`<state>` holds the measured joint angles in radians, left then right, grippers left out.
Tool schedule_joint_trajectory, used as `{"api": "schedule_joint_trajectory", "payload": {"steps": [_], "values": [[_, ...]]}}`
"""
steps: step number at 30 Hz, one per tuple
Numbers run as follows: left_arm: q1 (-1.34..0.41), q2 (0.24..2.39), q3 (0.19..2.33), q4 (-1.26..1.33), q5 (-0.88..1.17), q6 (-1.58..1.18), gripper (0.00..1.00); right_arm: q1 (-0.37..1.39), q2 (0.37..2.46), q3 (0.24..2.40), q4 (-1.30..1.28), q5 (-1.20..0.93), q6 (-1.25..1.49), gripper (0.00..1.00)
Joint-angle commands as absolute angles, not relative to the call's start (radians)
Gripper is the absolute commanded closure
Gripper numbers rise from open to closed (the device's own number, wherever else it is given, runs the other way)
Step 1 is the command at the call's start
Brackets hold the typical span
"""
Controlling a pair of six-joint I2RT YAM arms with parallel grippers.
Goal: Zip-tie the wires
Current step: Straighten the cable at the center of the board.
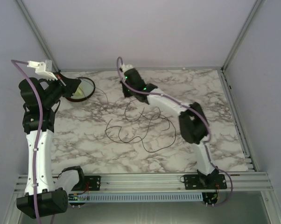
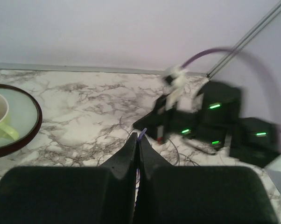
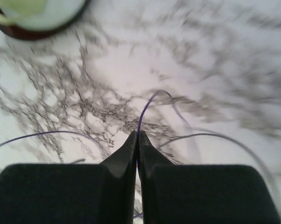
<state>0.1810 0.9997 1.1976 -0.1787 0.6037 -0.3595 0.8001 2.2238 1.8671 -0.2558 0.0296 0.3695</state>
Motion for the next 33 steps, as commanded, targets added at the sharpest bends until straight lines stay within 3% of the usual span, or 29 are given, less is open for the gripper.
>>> {"api": "schedule_joint_trajectory", "payload": {"steps": [1, 13, 19, 26, 33], "values": [[0.178, 0.991, 1.179, -0.161, 0.582, -0.340, 1.00, 0.783, 1.966, 1.818, -0.240, 0.202, 0.257, 1.00], [0.172, 0.992, 1.058, -0.140, 0.661, -0.362, 1.00, 0.623, 1.318, 1.317, -0.542, 0.574, 0.323, 1.00], [0.079, 0.999, 0.928, -0.140, 0.646, -0.389, 1.00, 0.495, 1.041, 1.141, -0.701, 0.637, 0.395, 1.00], [-0.050, 1.030, 0.777, -0.135, 0.567, -0.404, 1.00, 0.423, 0.904, 0.989, -0.753, 0.666, 0.462, 1.00], [-0.082, 1.070, 0.682, -0.111, 0.503, -0.406, 1.00, 0.413, 0.914, 0.930, -0.728, 0.737, 0.473, 1.00]]}}
